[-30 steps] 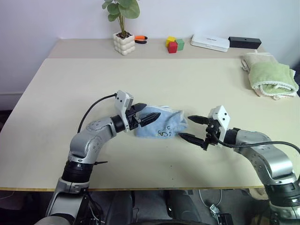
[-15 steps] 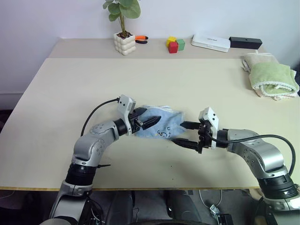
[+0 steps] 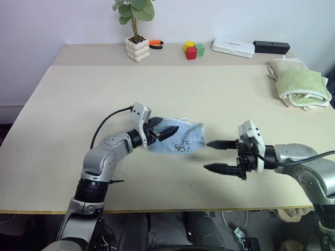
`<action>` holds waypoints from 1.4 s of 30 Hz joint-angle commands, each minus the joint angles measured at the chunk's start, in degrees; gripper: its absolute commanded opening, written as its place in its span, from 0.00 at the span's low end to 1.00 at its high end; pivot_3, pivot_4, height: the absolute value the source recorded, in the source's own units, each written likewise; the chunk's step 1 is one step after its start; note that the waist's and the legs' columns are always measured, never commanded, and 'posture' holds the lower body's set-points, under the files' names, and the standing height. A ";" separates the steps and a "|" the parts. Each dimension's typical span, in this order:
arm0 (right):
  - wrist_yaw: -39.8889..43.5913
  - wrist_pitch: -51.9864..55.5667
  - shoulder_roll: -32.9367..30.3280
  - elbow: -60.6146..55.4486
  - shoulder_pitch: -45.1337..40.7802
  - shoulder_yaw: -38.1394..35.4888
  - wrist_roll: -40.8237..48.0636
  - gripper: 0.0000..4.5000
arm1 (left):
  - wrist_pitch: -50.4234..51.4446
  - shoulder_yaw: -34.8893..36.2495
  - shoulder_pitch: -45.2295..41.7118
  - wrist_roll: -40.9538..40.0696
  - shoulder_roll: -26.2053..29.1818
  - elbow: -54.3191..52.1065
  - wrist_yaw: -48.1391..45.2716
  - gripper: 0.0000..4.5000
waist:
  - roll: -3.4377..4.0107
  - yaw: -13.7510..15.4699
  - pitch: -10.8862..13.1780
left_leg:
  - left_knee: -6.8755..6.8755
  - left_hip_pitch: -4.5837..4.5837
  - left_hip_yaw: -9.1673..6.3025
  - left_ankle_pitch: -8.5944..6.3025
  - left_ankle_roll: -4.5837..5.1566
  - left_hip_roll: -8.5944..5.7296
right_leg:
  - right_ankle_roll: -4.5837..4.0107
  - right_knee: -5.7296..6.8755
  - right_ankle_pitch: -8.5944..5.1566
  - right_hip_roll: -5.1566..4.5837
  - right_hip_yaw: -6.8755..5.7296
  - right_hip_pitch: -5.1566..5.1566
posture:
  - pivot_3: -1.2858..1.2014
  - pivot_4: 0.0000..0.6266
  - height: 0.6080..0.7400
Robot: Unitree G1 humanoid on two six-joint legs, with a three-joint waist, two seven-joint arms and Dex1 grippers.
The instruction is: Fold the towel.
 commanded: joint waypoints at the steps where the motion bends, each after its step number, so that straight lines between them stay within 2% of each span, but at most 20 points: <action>1: -2.66 -7.58 2.36 4.52 -1.86 2.40 -6.99 1.00 | 0.25 0.60 0.19 -0.53 0.12 -1.63 -0.23 0.99 | -0.01 0.04 0.00 | 0.01 0.00 -0.01 0.00 0.00 0.00 | 0.00 0.00 0.00 0.00 -0.01 0.00 | 0.52 0.24 1.00; 8: -0.88 -14.49 7.68 11.08 -4.72 7.45 -11.75 1.00 | 1.00 0.64 0.50 -0.66 0.36 -2.35 -0.07 0.99 | 0.01 -0.01 0.00 | 0.01 -0.01 -0.01 0.00 -0.01 0.00 | 0.01 0.00 0.01 -0.01 -0.01 0.00 | 0.52 0.24 1.00; 14: -1.22 -10.17 13.35 8.24 -7.54 6.25 -6.71 1.00 | 1.88 0.94 1.15 -0.64 0.41 -3.29 0.62 0.99 | 0.03 -0.03 0.00 | 0.01 0.04 -0.02 0.00 -0.01 0.01 | 0.01 0.14 0.01 0.00 0.00 -0.01 | 0.52 0.24 1.00; 18: 1.82 -4.40 10.48 2.37 -5.30 6.11 -2.10 1.00 | 2.22 1.34 1.44 -0.80 0.41 -3.73 1.17 0.99 | 0.03 0.27 0.00 | 0.03 0.01 -0.02 0.00 -0.01 -0.01 | 0.01 0.14 0.01 -0.03 -0.01 0.00 | 0.52 0.24 1.00; 22: 6.50 -1.09 3.76 -2.41 -1.58 6.70 -0.56 1.00 | 2.16 1.56 1.22 -0.64 0.27 -3.42 1.35 0.99 | 0.03 0.24 0.00 | 0.04 0.01 -0.02 0.00 0.00 -0.01 | 0.01 0.13 0.01 -0.03 -0.02 0.01 | 0.52 0.24 1.00; 29: 10.52 -6.71 -4.03 -1.52 0.80 7.89 -6.73 1.00 | 2.13 1.69 0.40 -0.69 -0.47 -2.78 1.53 0.99 | 0.03 -0.02 0.00 | 0.03 0.06 -0.02 0.00 0.00 0.00 | 0.01 0.14 0.01 0.00 -0.02 0.01 | 0.52 0.24 1.00; 34: 11.94 -6.14 -6.36 -0.82 0.02 7.12 -7.09 1.00 | 2.13 1.67 0.34 -0.58 -0.55 -2.68 1.55 0.99 | 0.03 0.07 0.00 | 0.04 0.04 -0.02 0.00 0.00 0.00 | 0.01 0.14 0.01 -0.01 -0.01 0.01 | 0.52 0.24 1.00; 37: 11.89 -7.16 -6.43 1.41 -1.50 5.50 -7.33 1.00 | 2.07 1.84 0.43 -0.59 -0.45 -2.82 1.59 0.99 | 0.03 0.05 0.00 | 0.05 0.04 -0.01 0.00 0.00 -0.01 | 0.01 0.14 0.01 -0.01 -0.01 0.01 | 0.52 0.24 1.00; 40: 8.32 -5.53 -2.69 4.64 -5.80 1.82 -4.24 1.00 | 2.47 2.97 0.03 -1.28 -0.21 -3.37 1.89 0.99 | 0.03 -0.12 0.00 | 0.05 0.05 -0.02 0.00 0.00 0.00 | 0.01 0.14 0.01 0.00 -0.01 0.01 | 0.52 0.24 1.00; 42: 5.10 -8.39 0.31 6.81 -8.27 -0.65 -4.43 1.00 | 2.15 4.09 -0.48 -1.49 0.23 -4.20 2.12 0.99 | 0.03 -0.07 0.00 | 0.05 0.05 -0.02 0.00 0.00 0.00 | 0.01 0.16 0.01 0.01 -0.01 0.00 | 0.52 0.24 1.00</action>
